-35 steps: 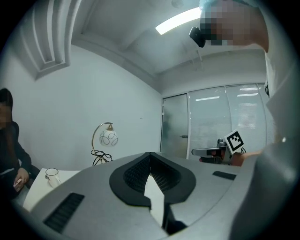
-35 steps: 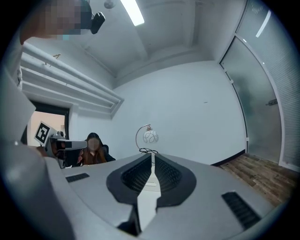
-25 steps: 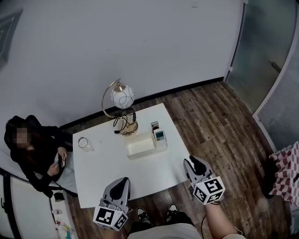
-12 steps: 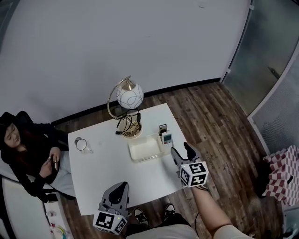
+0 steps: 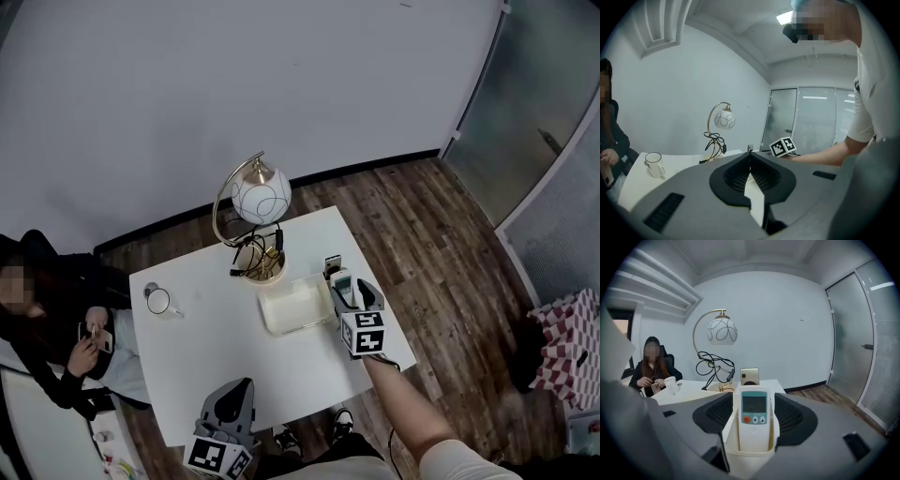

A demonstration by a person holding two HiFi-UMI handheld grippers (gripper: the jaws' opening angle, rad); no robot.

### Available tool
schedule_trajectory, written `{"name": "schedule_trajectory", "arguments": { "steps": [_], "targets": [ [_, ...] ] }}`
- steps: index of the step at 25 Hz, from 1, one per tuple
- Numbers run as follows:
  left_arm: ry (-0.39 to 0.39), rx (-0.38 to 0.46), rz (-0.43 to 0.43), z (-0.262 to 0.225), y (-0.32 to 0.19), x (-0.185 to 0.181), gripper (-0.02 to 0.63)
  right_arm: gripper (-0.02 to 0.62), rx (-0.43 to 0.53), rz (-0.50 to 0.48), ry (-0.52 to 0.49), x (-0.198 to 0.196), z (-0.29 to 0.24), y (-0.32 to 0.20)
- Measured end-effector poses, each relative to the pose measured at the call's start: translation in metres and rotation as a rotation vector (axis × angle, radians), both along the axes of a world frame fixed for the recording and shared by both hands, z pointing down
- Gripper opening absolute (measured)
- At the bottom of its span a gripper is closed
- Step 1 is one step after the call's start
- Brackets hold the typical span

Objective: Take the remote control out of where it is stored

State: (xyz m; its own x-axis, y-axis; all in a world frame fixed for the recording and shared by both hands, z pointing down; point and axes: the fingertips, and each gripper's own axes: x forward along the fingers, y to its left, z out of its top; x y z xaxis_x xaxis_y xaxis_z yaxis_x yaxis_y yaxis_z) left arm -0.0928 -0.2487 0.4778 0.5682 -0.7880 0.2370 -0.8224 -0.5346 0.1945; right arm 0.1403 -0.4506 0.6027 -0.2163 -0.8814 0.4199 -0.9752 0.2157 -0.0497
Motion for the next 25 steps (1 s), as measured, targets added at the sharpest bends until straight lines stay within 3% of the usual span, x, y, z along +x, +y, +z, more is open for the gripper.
{"name": "schedule_trajectory", "arguments": {
  "steps": [7, 14, 21, 25],
  "targets": [
    [-0.005, -0.032, -0.007, 0.009, 0.002, -0.006, 0.006, 0.27, -0.042, 0.019, 0.011, 0.0, 0.024, -0.017],
    [-0.002, -0.044, -0.014, 0.009, 0.002, -0.007, 0.008, 0.268, -0.02, 0.023, 0.006, -0.001, 0.024, -0.022],
    [-0.001, -0.054, -0.019, 0.009, 0.002, -0.008, 0.006, 0.268, 0.142, 0.016, -0.034, 0.012, -0.037, -0.012],
    [0.005, -0.04, -0.012, 0.007, 0.001, -0.005, 0.006, 0.268, 0.205, -0.042, -0.056, 0.019, -0.083, 0.014]
  ]
}}
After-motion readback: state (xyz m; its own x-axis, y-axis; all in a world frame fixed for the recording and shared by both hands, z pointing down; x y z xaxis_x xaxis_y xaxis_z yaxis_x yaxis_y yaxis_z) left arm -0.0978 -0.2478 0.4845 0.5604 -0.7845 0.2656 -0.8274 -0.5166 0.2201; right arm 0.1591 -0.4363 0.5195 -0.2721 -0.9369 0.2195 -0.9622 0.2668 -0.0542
